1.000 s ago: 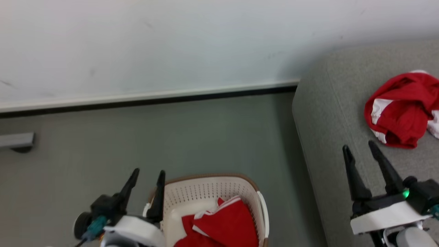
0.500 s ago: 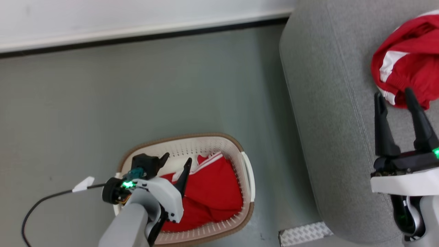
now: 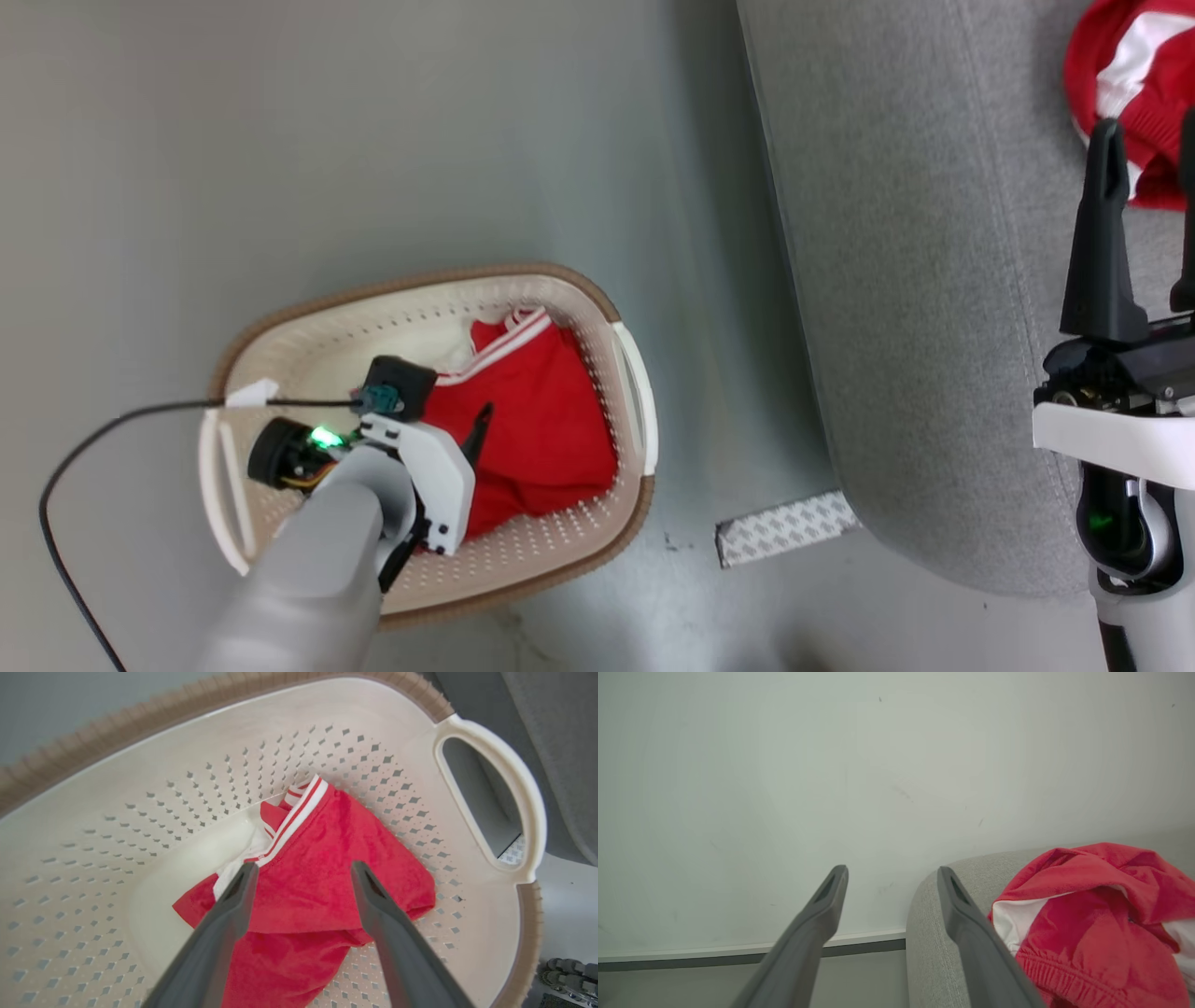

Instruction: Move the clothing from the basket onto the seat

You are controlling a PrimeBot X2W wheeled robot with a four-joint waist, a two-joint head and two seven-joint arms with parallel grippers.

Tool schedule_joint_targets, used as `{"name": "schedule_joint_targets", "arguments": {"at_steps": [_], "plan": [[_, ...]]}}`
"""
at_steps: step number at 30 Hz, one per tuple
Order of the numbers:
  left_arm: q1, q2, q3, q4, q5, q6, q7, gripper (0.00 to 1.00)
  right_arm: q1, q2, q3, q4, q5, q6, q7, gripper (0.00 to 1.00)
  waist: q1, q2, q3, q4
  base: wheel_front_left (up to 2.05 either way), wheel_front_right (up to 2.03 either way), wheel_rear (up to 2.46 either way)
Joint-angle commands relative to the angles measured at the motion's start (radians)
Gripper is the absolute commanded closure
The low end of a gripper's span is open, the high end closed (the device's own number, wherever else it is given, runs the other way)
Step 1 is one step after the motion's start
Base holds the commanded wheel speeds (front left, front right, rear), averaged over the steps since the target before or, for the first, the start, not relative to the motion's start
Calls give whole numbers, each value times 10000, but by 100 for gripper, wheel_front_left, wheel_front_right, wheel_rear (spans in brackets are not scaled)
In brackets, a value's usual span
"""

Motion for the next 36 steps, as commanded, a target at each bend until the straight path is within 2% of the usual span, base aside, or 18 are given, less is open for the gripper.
{"name": "schedule_joint_targets", "arguments": {"at_steps": [1,6,19,27,36], "plan": [[-228,108,-130,188,-133,14,57,0,-154,98,30,-129,32,-22,-22,0,-3,-1,462,-226,0,0,0],[-806,219,-507,753,-224,14,43,0,-456,244,86,-564,54,-22,-24,0,-3,-1,1095,-362,0,0,0],[-2095,848,-1003,1442,-96,25,899,0,-747,589,-42,-2169,-73,-22,-22,0,-3,-1,2784,-775,0,0,0],[-2398,742,-1499,1527,-28,17,1407,0,-487,695,-91,-2528,-429,-22,-22,0,-3,-1,3096,-697,5,5,5],[-2342,1003,-2067,1601,-58,18,2287,0,-297,721,86,-2742,-936,-22,-22,0,-3,-1,3176,-418,11,11,11]]}}
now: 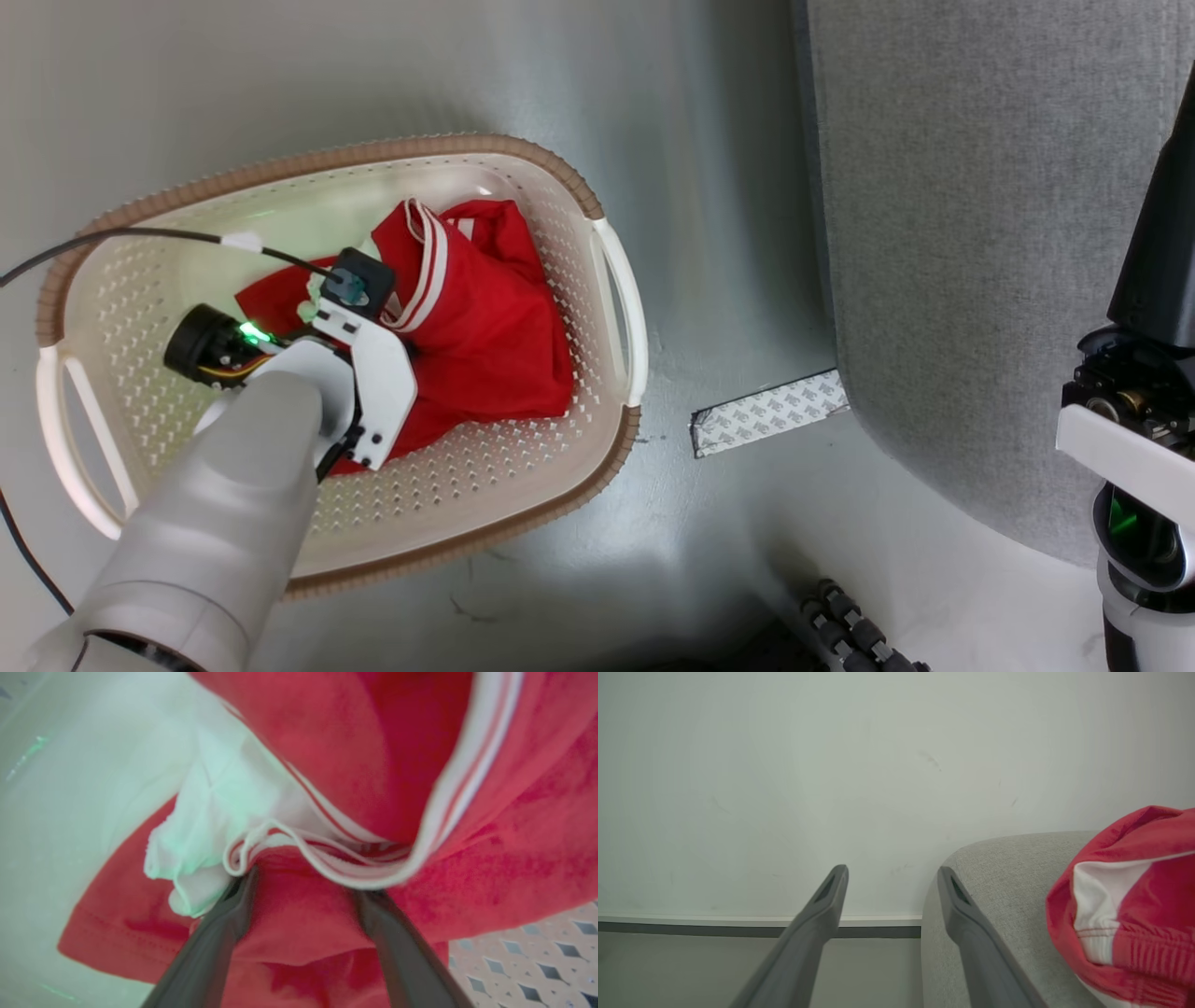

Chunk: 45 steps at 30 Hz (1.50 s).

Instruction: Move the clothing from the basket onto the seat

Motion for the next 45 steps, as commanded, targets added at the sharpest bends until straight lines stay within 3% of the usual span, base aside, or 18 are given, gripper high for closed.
{"name": "schedule_joint_targets", "arguments": {"at_steps": [1,2,3,4,13,17,29,45], "plan": [[111,166,-34,96,-93,22,83,0,70,42,-12,-43,23,-22,-22,0,0,0,1,18,3,3,3],[97,174,-83,95,-172,22,81,12,72,42,-16,-57,20,-22,-22,0,0,0,2,27,0,0,0],[82,165,-145,44,-232,21,3,69,72,41,-22,-68,28,-22,-22,0,0,0,1,27,0,0,0],[68,155,-194,-16,-326,20,-97,100,70,41,-32,-69,35,-22,-22,0,0,0,-3,22,0,0,0],[-72,405,-689,-275,-1114,17,-645,100,-246,40,44,81,188,-22,-22,0,0,0,-230,-75,0,0,0],[204,262,-865,-386,-1521,17,-1032,100,-327,38,11,202,102,-22,-22,0,0,0,-800,59,0,0,0],[1408,-523,-1616,-841,-2946,17,-2075,100,52,23,92,1016,-341,-22,-22,0,0,0,-3935,706,0,0,0],[3097,-1132,-2676,-1874,-4517,17,-3307,100,1519,-708,57,2383,301,-23,-22,0,0,0,-8055,1849,0,0,0]]}}
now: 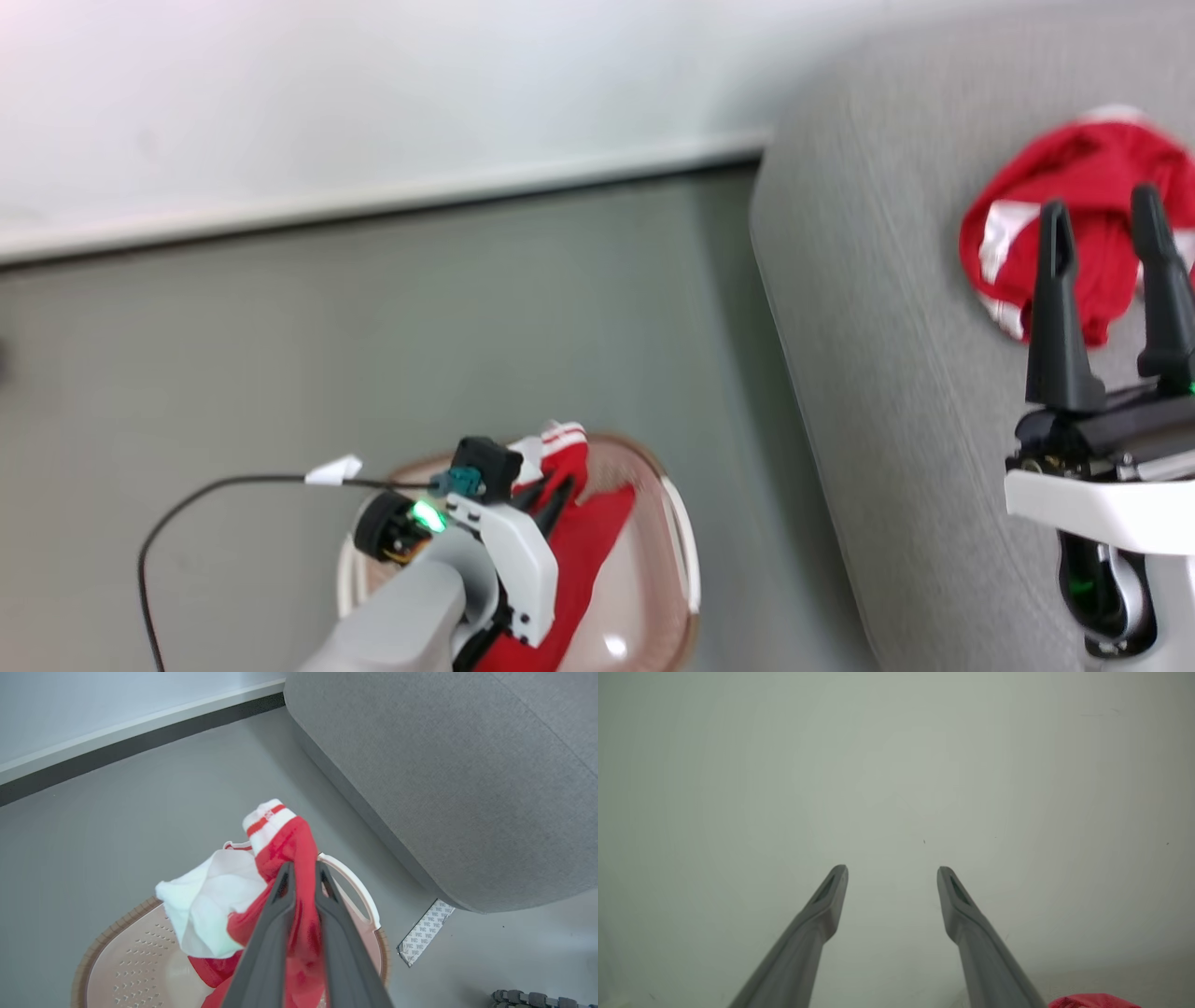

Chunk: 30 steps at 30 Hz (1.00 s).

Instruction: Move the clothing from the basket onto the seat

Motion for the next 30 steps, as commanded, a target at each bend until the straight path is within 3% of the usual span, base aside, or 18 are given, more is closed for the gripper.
{"name": "schedule_joint_targets", "arguments": {"at_steps": [1,7,12,30], "plan": [[255,29,-19,-116,-215,13,-96,100,231,-45,-13,142,215,-23,-22,0,4,-1,-1083,582,0,0,0],[594,269,257,-887,-435,16,-224,100,1003,-222,102,913,598,-23,-22,0,4,-1,-2158,1019,0,0,0],[925,582,932,-2263,-68,275,-222,100,1567,-291,257,1311,744,-23,-22,0,4,-1,-2855,1330,0,0,0],[534,1668,2356,-6681,294,1433,-50,100,2114,-335,796,1916,939,-23,-23,0,4,-1,-3623,1782,0,0,0]]}}
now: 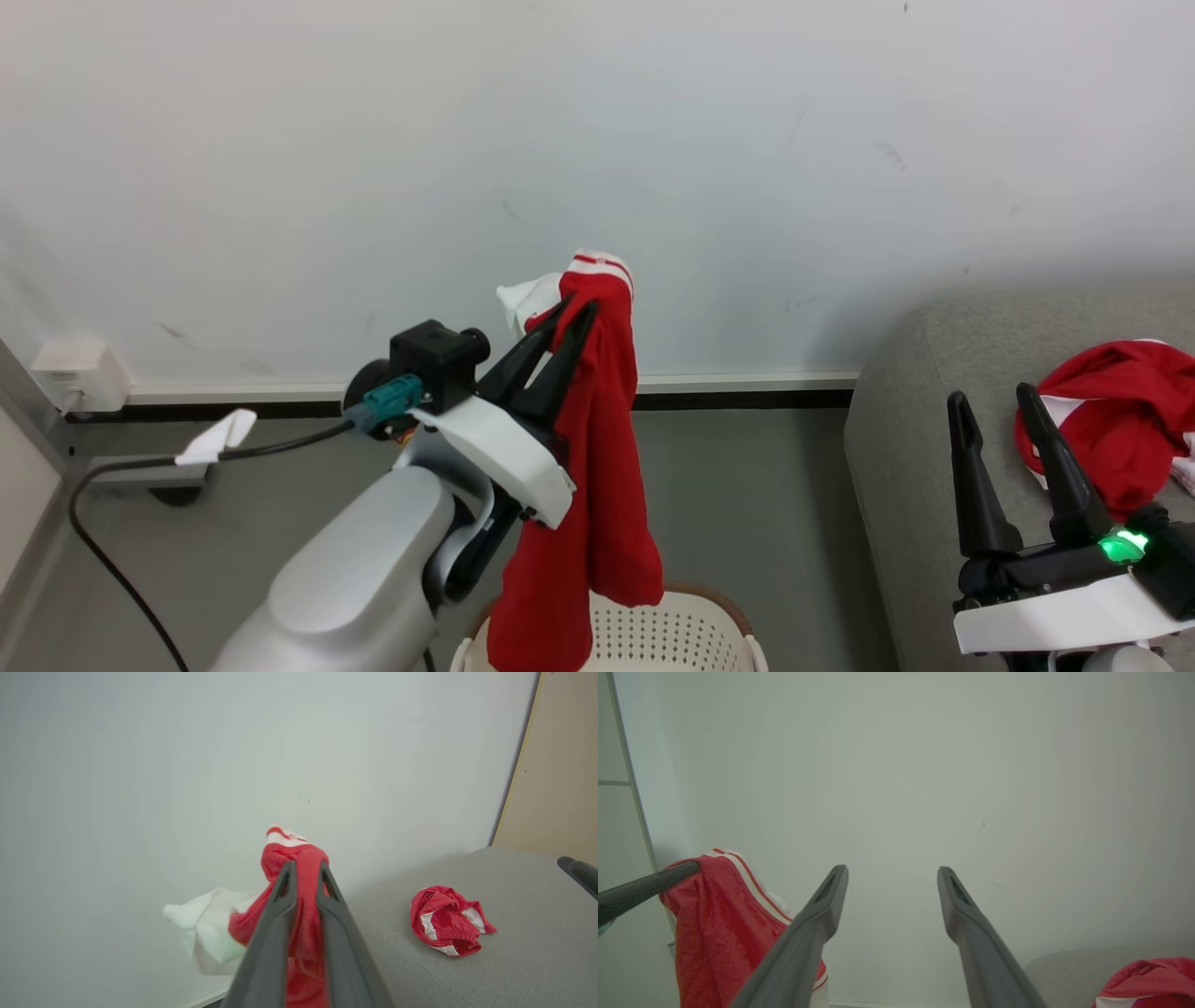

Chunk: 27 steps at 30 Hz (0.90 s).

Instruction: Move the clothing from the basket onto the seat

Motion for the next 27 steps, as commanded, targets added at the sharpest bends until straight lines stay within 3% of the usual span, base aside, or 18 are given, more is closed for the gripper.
{"name": "schedule_joint_targets", "arguments": {"at_steps": [1,18,27], "plan": [[-156,157,50,-250,56,112,93,100,137,1,70,65,6,-23,-23,0,1,-1,-35,23,0,0,0],[23,572,16,-1956,94,688,736,100,29,26,549,139,132,-23,-23,0,1,-1,-30,-39,0,0,0],[-209,473,-119,-2328,197,812,845,100,-271,-194,2586,101,420,-23,-23,0,1,-1,-14,74,0,0,0]]}}
